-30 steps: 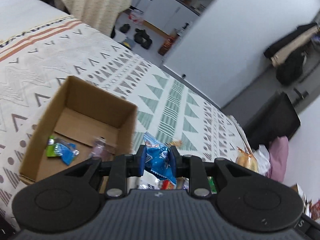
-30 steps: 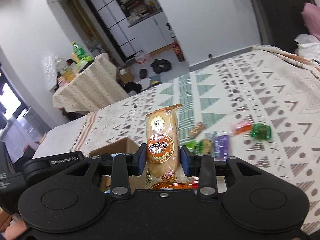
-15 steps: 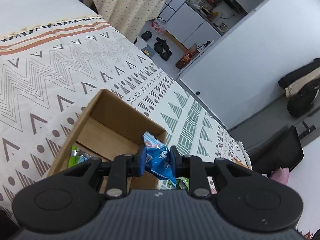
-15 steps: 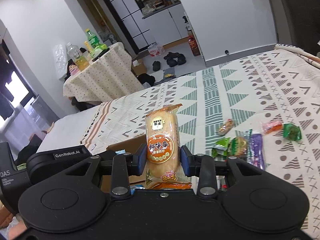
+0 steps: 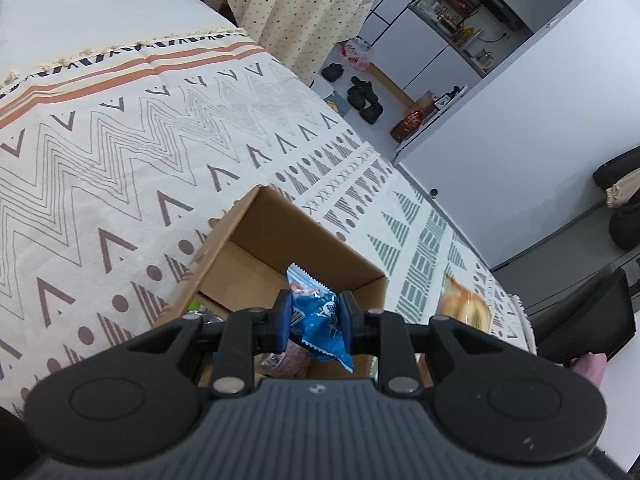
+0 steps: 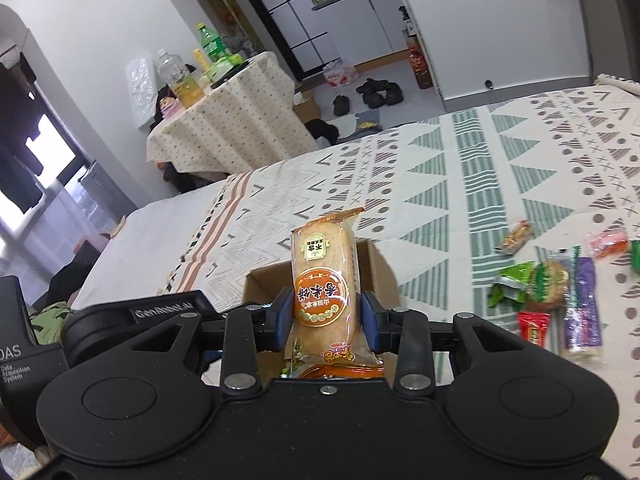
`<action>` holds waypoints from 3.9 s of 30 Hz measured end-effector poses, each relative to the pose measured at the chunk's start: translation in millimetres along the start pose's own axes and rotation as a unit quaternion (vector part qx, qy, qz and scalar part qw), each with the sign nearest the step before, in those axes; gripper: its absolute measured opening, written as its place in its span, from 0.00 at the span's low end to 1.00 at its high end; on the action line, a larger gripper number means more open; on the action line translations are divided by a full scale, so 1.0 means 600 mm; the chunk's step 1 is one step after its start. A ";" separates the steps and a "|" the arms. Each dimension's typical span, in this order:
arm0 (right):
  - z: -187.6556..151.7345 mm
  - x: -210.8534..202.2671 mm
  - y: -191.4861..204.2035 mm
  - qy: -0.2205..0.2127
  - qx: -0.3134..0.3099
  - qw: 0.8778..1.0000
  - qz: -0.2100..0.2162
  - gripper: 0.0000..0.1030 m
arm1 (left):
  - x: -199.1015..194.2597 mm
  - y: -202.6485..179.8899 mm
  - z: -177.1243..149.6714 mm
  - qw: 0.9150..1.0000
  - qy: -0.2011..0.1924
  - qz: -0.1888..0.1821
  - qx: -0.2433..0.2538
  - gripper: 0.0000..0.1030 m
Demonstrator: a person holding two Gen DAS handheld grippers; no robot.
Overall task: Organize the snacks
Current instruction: 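Carry both snacks over the box and release them inside, then move both grippers back over the remaining snacks, then grasp white sesame cake pack with left gripper while right grasps purple bar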
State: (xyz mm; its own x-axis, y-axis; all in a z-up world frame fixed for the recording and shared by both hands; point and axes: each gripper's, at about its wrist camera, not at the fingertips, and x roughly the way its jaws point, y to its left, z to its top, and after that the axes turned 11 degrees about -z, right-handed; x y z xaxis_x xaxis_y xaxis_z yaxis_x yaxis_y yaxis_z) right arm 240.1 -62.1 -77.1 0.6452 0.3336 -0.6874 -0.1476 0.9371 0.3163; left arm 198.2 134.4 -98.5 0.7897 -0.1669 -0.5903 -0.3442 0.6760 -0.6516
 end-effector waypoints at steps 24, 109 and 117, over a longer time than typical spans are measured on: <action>0.011 0.022 0.007 0.034 0.003 0.998 0.043 0.55 | 0.001 0.009 -0.001 0.997 -0.020 0.070 -0.029 0.77; -0.075 0.128 -0.372 0.068 0.090 0.993 -0.026 0.56 | 0.297 -0.152 -0.270 0.939 0.185 0.149 0.249 0.49; -0.077 0.117 -0.374 0.078 0.077 0.993 -0.035 0.33 | 0.276 -0.167 -0.270 0.937 0.178 0.145 0.264 0.45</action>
State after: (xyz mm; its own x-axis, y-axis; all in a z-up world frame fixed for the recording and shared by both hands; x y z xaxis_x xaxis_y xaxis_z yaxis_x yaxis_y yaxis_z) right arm 284.1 -244.4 -226.6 0.5236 0.2913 -0.8006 0.0174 0.9359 0.3519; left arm 281.2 -77.3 -207.8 0.4506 -0.0857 -0.8886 -0.1460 0.9749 -0.1681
